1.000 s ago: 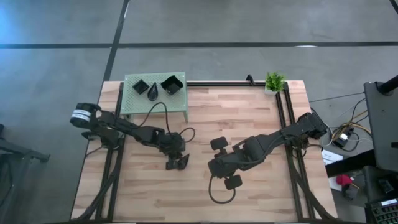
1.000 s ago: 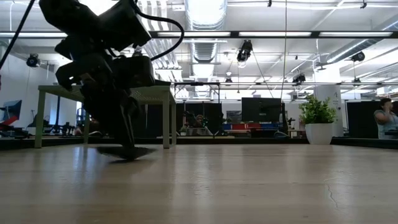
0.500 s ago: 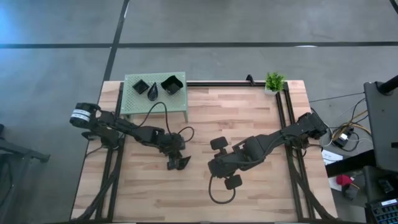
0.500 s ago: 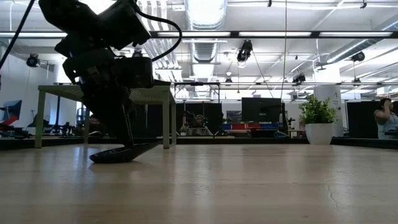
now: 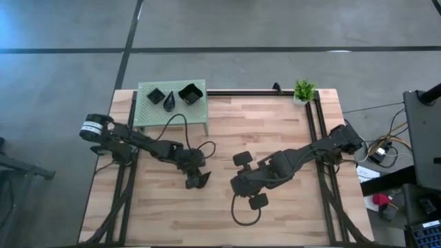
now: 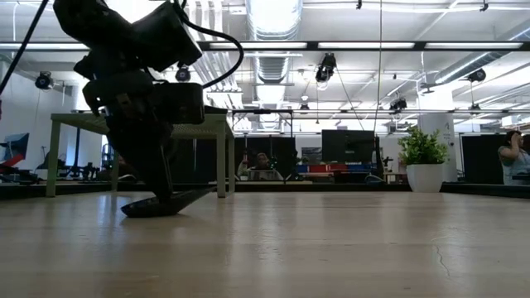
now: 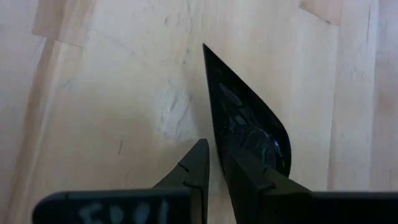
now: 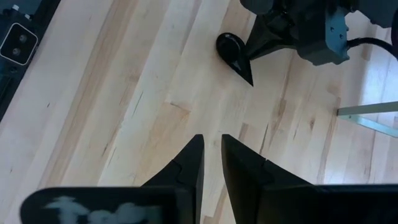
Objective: Pick & Place Mini shaped plates
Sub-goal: Stack the black drop-shaped plate on top of the black drop-shaped plate on the shelf
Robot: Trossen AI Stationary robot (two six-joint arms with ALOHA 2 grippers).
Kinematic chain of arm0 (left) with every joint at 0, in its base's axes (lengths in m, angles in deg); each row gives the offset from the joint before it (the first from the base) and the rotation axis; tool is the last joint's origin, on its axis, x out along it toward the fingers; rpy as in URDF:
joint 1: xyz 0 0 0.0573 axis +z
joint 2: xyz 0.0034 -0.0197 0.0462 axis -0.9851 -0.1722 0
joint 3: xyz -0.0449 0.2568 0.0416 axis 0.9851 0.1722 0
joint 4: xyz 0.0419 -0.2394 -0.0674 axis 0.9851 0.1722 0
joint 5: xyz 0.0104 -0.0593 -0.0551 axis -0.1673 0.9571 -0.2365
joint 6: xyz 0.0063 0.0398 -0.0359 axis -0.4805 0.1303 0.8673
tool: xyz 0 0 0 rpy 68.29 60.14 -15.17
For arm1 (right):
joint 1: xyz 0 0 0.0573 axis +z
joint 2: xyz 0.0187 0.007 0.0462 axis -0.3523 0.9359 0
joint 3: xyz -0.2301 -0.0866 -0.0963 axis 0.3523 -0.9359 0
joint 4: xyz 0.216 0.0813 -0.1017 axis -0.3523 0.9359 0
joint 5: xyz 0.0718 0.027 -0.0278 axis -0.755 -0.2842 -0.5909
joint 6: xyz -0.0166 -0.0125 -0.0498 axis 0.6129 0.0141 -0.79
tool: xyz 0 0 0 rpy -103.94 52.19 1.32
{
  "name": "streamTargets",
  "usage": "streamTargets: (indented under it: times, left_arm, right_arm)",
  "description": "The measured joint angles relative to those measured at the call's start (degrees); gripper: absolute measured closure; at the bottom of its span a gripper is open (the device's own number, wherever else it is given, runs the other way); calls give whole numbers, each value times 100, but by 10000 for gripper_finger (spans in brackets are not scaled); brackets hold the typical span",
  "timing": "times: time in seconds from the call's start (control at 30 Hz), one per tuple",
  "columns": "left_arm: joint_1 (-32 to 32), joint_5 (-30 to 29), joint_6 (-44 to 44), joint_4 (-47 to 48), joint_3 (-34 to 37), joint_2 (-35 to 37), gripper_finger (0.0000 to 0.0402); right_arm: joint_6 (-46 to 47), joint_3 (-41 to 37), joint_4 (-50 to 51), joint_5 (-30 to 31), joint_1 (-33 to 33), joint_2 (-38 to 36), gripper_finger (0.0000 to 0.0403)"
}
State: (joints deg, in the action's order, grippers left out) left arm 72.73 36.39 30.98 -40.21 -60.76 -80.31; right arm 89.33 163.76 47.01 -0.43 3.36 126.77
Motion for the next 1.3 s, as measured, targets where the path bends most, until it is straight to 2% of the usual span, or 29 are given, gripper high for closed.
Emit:
streamTargets:
  times: [0.53, 0.73, 0.97, 1.13, 1.3]
  left_arm:
    - [-9, 0, 167, -73, 9, -153, 358]
    - [-11, 40, 167, -96, 9, -153, 394]
    - [-11, 46, 263, -89, 9, -125, 400]
    - [-11, 46, 391, -22, 9, 107, 401]
    - [-11, 2, 524, 217, 9, 632, 401]
  right_arm:
    - [0, 0, 2, 82, -4, 0, 351]
    - [0, 0, 4, 85, -4, 0, 351]
    - [0, 0, 4, 85, 0, 0, 351]
    - [7, 0, 3, 85, 0, 0, 351]
    - [5, 0, 2, 85, 0, 0, 351]
